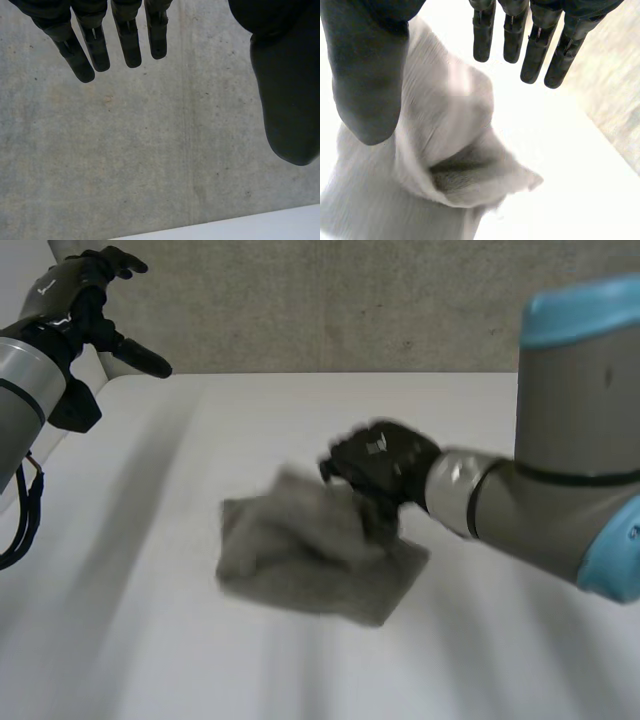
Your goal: Fold the towel.
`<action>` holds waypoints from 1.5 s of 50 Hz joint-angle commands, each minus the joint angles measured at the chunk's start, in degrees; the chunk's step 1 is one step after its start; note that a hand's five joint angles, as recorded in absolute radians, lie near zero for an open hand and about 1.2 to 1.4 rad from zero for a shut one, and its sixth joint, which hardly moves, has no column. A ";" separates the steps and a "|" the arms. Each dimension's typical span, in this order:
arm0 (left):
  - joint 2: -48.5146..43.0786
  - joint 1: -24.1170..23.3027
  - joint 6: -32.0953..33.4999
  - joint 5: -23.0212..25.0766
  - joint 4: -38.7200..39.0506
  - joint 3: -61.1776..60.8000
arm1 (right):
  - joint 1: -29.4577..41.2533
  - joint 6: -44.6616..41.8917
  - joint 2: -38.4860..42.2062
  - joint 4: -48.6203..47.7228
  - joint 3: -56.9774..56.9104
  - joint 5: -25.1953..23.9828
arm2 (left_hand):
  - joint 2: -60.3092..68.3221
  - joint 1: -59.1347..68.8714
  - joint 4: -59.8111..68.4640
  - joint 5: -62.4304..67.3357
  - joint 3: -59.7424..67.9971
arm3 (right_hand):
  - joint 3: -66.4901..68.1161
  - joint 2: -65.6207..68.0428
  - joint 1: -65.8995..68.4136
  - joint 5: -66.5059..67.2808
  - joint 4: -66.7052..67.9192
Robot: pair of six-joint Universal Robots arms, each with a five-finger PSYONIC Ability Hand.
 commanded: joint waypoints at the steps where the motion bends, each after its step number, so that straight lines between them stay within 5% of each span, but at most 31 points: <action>1: -0.57 -2.01 0.89 0.41 -1.40 -0.58 | -9.50 -6.70 -1.62 -6.09 9.95 3.17 | 0.05 -0.19 -0.14 0.38 0.00 | -5.16 -5.24 -4.90 -2.27 -3.94; 12: -4.09 -7.11 13.72 4.80 -3.60 -0.76 | -11.70 -1.34 -9.97 -14.53 14.52 5.72 | 0.22 -0.02 0.03 0.54 0.17 | -4.15 -4.23 -3.89 -1.26 -2.93; 20: -7.78 -8.51 23.73 4.45 -9.04 -0.85 | -1.17 5.08 -10.07 -17.60 17.77 0.97 | 0.55 0.32 0.37 0.88 0.50 | -3.48 -3.56 -3.22 -0.59 -2.26; 40: -14.10 -8.60 28.05 4.27 -10.98 -5.94 | 9.22 11.23 5.41 -24.28 13.91 2.90 | 4.25 4.02 4.07 4.58 4.20 | 10.15 10.07 10.41 13.04 11.37; 45: -16.38 -10.00 28.13 4.19 -9.14 -6.47 | 8.87 11.32 9.97 -25.07 12.50 5.97 | 4.42 4.19 4.23 4.75 4.37 | 24.89 24.81 25.15 27.79 26.11; 50: -17.88 -10.80 28.05 4.10 -6.42 -6.74 | 8.25 11.32 8.58 -27.97 12.94 7.65 | 4.42 4.19 4.23 4.75 4.37 | 57.91 57.83 58.17 60.80 59.13; 60: -18.50 -10.80 28.05 1.02 -1.84 -7.62 | 2.19 9.91 -3.64 -26.83 18.48 9.23 | 4.09 3.85 3.90 4.41 4.03 | 58.03 57.95 58.29 60.92 59.25; 65: -18.50 -10.80 28.05 -0.12 -1.75 -7.62 | -3.52 5.52 -8.48 -19.54 24.45 2.82 | 3.75 3.52 3.56 4.08 3.70 | 58.03 57.95 58.29 60.92 59.25; 67: -18.50 -10.97 27.96 -0.21 -1.14 -7.53 | -7.81 -0.43 -9.27 -15.69 28.91 -5.41 | 3.75 3.52 3.56 4.08 3.70 | 58.03 57.95 58.29 60.92 59.25; 75: -20.25 -14.48 28.05 -0.12 0.97 -6.56 | -16.61 -9.68 -10.50 -13.30 37.80 -19.14 | 2.57 2.34 2.39 2.90 2.52 | 58.03 57.95 58.29 60.92 59.25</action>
